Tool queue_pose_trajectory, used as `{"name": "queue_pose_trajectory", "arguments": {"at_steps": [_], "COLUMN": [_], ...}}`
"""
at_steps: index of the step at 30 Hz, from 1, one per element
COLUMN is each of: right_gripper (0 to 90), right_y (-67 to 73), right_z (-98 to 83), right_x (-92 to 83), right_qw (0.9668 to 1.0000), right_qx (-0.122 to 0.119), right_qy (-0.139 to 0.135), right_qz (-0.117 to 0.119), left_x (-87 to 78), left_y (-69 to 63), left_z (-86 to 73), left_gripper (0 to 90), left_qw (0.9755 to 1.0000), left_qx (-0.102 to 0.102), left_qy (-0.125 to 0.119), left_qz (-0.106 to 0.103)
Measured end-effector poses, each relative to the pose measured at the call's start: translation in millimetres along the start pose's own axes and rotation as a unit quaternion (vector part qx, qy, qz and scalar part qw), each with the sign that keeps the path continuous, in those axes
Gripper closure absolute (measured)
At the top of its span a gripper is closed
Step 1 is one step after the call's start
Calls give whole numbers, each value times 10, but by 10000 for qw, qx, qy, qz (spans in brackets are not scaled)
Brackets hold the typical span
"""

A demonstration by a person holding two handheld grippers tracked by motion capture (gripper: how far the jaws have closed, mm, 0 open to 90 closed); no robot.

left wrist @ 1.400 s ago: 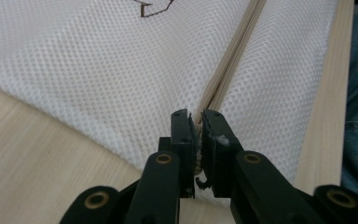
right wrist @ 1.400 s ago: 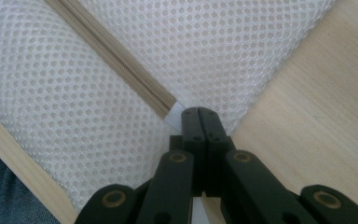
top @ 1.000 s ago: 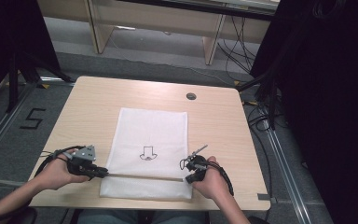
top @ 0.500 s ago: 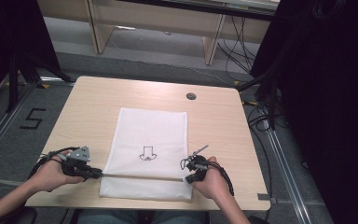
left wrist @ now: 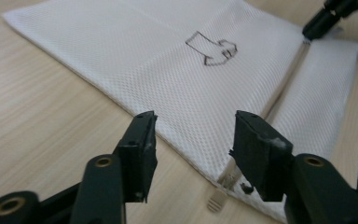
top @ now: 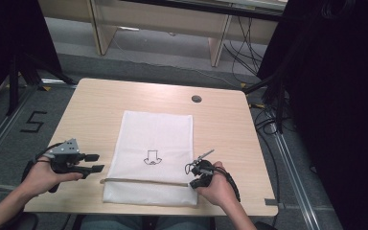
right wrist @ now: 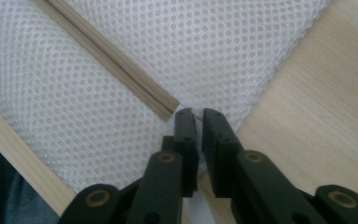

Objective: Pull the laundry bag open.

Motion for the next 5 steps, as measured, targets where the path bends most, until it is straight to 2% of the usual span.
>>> {"name": "queue_pose_trajectory", "arguments": {"at_steps": [1,2,4,5], "right_gripper": [744,698,640,616], "right_y": [9,24,46,57], "right_z": [-2,0,5,14], "right_x": [-4,-3,-3,-4], "right_qw": [9999,9998,9999,9999], "right_qx": [71,124,71,73], "right_qy": [-19,-58,-83,-63], "right_qz": [74,132,41,69], "left_x": [-3,-10,-12,-11], "left_y": [19,42,73,91], "left_z": [2,-2,-16,-28], "left_gripper": [431,413,383,365], "left_qw": [9999,9999,9998,9998], "left_qx": [-131,-139,-162,-109], "left_qy": [-41,-15,-1,29], "left_qz": [80,100,112,138]}}
Point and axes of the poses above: each handheld gripper's, and its own axes: x roughly forward along the jaws, z roughly out of its top, y roughly to its left, the point moved 7 cm from there along x, roughly forward along the jaws, and after that the axes turned 2 degrees about -x, right-handed, at the moved point
